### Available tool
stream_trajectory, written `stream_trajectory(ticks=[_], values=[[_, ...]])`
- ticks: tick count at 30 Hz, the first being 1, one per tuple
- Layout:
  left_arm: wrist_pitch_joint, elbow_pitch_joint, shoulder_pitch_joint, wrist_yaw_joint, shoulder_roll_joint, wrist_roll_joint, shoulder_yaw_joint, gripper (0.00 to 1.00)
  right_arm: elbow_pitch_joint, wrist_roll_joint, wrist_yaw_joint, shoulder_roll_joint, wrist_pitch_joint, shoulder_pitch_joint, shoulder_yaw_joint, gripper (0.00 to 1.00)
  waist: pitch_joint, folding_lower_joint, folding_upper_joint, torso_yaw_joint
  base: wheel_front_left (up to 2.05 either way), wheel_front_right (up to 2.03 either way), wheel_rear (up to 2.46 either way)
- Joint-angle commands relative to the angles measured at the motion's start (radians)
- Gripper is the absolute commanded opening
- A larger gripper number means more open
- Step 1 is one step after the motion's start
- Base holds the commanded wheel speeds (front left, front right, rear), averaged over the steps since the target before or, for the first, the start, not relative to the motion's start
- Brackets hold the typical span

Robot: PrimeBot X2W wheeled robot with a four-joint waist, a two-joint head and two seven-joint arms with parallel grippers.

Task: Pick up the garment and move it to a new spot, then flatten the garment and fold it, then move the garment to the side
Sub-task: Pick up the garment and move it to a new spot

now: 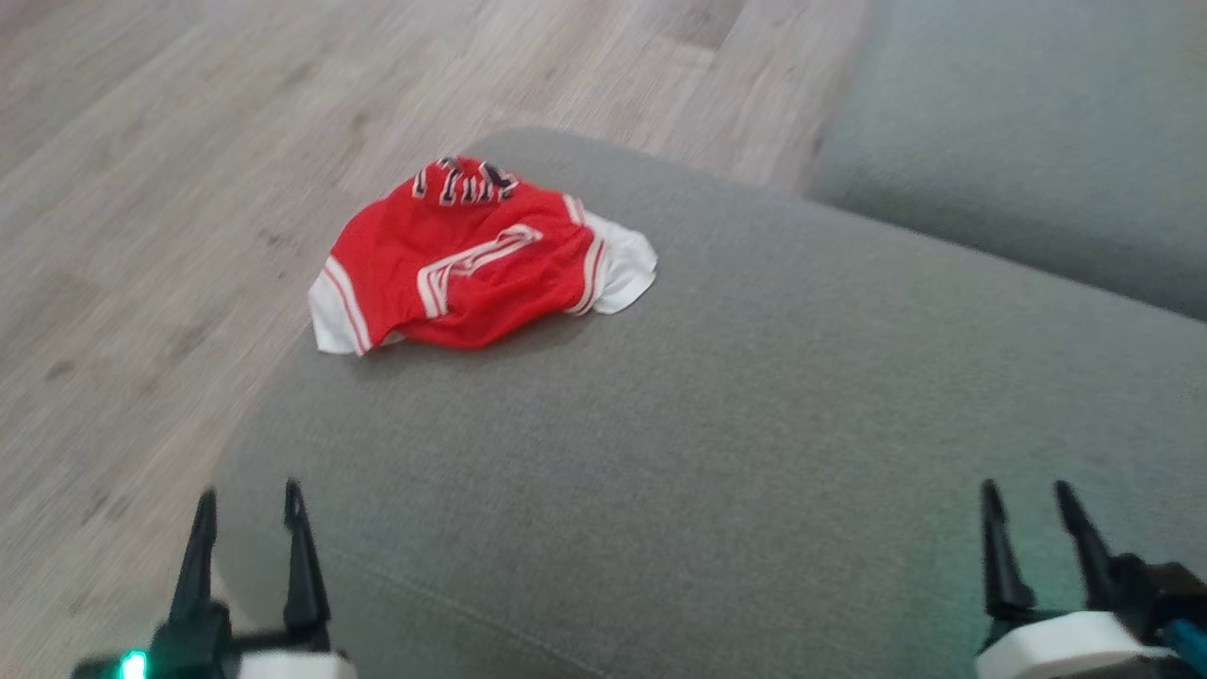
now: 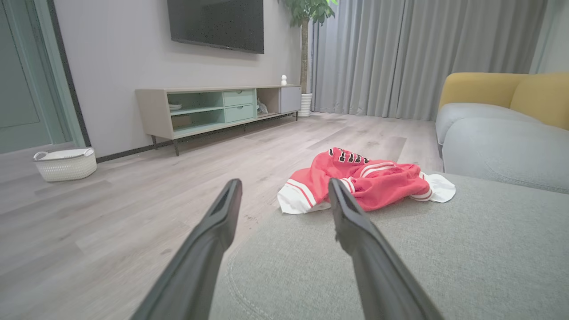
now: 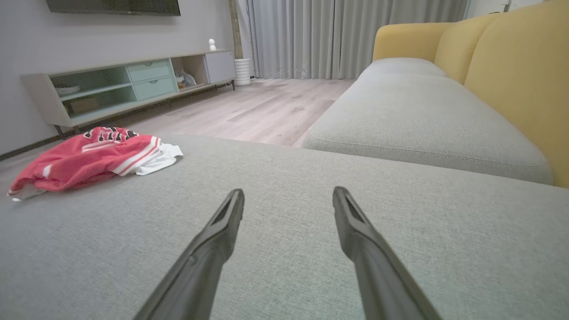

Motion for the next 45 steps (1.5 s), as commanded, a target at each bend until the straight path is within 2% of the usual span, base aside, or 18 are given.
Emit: stream_trajectory(ticks=[1, 3, 8, 9, 10, 13, 20, 28, 29, 31, 36, 41, 45], values=[[-0.005, -0.033, -0.091, -0.014, 0.018, 0.012, 0.03, 1.0, -0.031, -0.009, 0.007, -0.04, -0.014, -0.032, 0.006, 1.0, 0.043, -0.0002, 0.0, 0.039, 0.0, 0.0, 0.0], [-0.005, -0.027, -0.134, -0.031, 0.037, 0.017, 0.032, 1.0, -0.042, -0.024, 0.007, -0.064, -0.014, -0.038, 0.018, 1.0, 0.102, -0.0002, 0.0, 0.031, 0.0, 0.0, 0.0], [-0.005, 0.049, -0.343, -0.079, 0.059, 0.021, 0.013, 1.0, -0.067, -0.036, 0.007, -0.171, -0.014, -0.121, 0.06, 1.0, 0.291, -0.0002, 0.0, -0.016, 0.0, 0.0, 0.0], [-0.005, 0.084, -0.394, -0.088, 0.059, 0.019, 0.007, 1.0, -0.071, -0.03, 0.007, -0.191, -0.014, -0.136, 0.063, 1.0, 0.322, -0.0002, 0.0, -0.023, 0.0, 0.0, 0.0], [-0.005, 0.179, -0.498, -0.109, 0.06, 0.016, -0.009, 1.0, -0.078, -0.02, 0.007, -0.232, -0.014, -0.162, 0.069, 1.0, 0.379, -0.0002, 0.0, -0.036, 0.0, 0.0, 0.0], [-0.005, 0.343, -0.648, -0.121, 0.072, 0.031, -0.03, 1.0, -0.091, -0.008, 0.007, -0.288, -0.014, -0.195, 0.093, 1.0, 0.451, -0.0002, 0.0, -0.061, 0.0, 0.0, 0.0], [-0.004, 0.674, -0.885, -0.099, 0.082, 0.03, -0.027, 1.0, -0.119, 0.022, 0.007, -0.376, -0.014, -0.257, 0.105, 1.0, 0.552, -0.0002, 0.0, -0.122, 0.0, 0.0, 0.0], [0.007, 0.957, -0.977, -0.069, 0.092, -0.011, 0.005, 1.0, -0.141, 0.031, 0.007, -0.394, -0.014, -0.236, 0.072, 1.0, 0.582, -0.0002, 0.0, -0.149, 0.0, 0.0, 0.0], [0.006, 0.975, -0.986, -0.065, 0.094, -0.019, 0.012, 0.52, -0.142, 0.031, 0.007, -0.393, -0.014, -0.234, 0.07, 1.0, 0.582, -0.0002, 0.0, -0.149, 0.0, 0.0, 0.0], [0.001, 0.991, -0.999, -0.055, 0.104, -0.022, 0.016, 0.0, -0.141, 0.03, 0.007, -0.388, -0.014, -0.232, 0.069, 1.0, 0.579, -0.0002, 0.0, -0.149, 0.0, 0.0, 0.0], [-0.004, 0.961, -1.009, -0.051, 0.128, -0.024, 0.02, 0.0, -0.133, 0.024, 0.007, -0.365, -0.014, -0.238, 0.085, 1.0, 0.547, -0.0002, 0.0, -0.15, 0.0, 0.0, 0.0], [-0.005, 0.789, -0.986, -0.065, 0.164, -0.006, 0.011, 0.0, -0.103, 0.028, 0.007, -0.306, -0.014, -0.243, 0.114, 1.0, 0.438, -0.0002, 0.0, -0.173, 0.0, 0.0, 0.0], [-0.005, 0.643, -0.987, -0.086, 0.204, 0.024, -0.014, 0.0, -0.077, 0.037, 0.007, -0.24, -0.014, -0.236, 0.134, 1.0, 0.311, -0.0002, 0.0, -0.223, 0.0, 0.0, 0.0]])
